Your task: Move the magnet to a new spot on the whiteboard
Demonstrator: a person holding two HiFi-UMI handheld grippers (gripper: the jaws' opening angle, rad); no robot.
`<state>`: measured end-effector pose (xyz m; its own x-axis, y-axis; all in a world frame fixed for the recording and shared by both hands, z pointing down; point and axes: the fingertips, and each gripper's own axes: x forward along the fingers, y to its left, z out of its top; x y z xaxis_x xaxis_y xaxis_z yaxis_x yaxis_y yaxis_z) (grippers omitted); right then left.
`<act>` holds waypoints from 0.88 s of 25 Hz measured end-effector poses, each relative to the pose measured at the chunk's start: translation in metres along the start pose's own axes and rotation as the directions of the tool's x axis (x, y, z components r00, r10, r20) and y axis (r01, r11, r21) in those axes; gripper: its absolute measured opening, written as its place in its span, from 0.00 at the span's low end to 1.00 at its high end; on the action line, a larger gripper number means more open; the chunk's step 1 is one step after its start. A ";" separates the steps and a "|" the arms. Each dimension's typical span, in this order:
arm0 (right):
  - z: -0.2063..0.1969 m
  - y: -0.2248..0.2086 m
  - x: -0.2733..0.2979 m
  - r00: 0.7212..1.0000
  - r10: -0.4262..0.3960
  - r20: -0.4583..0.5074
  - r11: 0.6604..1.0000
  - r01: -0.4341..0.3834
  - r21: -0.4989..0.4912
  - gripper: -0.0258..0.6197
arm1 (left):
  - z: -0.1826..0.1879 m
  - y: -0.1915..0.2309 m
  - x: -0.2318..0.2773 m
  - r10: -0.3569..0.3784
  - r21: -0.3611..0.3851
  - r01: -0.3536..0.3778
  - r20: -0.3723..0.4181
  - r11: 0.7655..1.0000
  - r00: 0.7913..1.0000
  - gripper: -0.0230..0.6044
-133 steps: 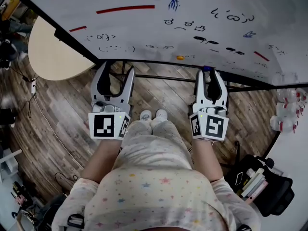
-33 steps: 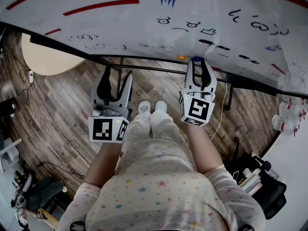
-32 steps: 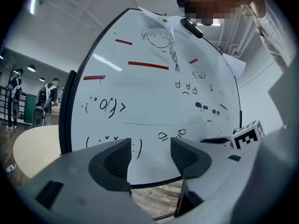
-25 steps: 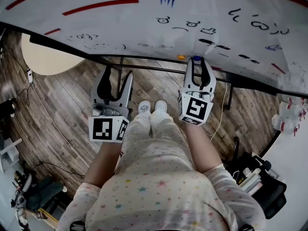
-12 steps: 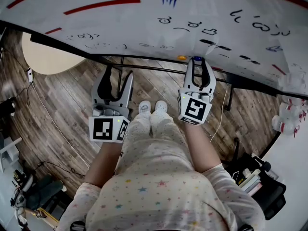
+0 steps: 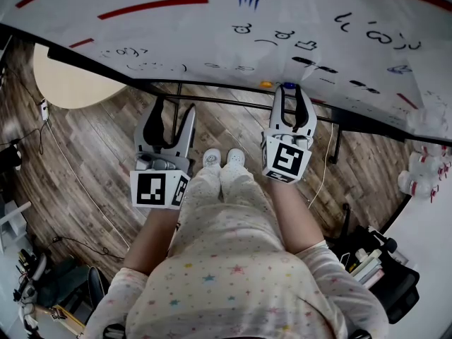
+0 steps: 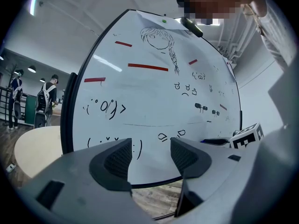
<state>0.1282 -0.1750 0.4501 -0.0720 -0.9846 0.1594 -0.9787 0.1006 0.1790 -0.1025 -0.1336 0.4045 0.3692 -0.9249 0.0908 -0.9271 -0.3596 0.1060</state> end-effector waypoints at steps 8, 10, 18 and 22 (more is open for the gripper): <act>0.006 -0.002 -0.006 1.000 0.013 0.003 1.000 -0.013 0.015 0.26 | 0.005 -0.002 -0.004 -0.002 0.000 0.002 0.016 1.000 1.000 0.44; 0.009 -0.002 -0.009 1.000 0.016 0.008 1.000 -0.016 0.018 0.26 | 0.007 -0.003 -0.006 -0.002 -0.001 0.002 0.023 1.000 1.000 0.44; 0.023 -0.007 -0.023 0.999 0.029 0.031 0.999 -0.030 0.029 0.22 | 0.021 -0.011 -0.007 -0.017 -0.008 0.018 0.059 1.000 0.998 0.43; 0.032 -0.008 -0.029 0.997 0.062 0.047 0.997 -0.064 0.049 0.14 | 0.028 -0.015 -0.008 -0.020 -0.013 0.021 0.075 1.000 0.997 0.43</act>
<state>0.1316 -0.1516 0.4130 -0.1413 -0.9821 0.1247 -0.9803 0.1564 0.1210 -0.0931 -0.1244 0.3740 0.3813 -0.9243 0.0144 -0.9183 -0.3770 0.1207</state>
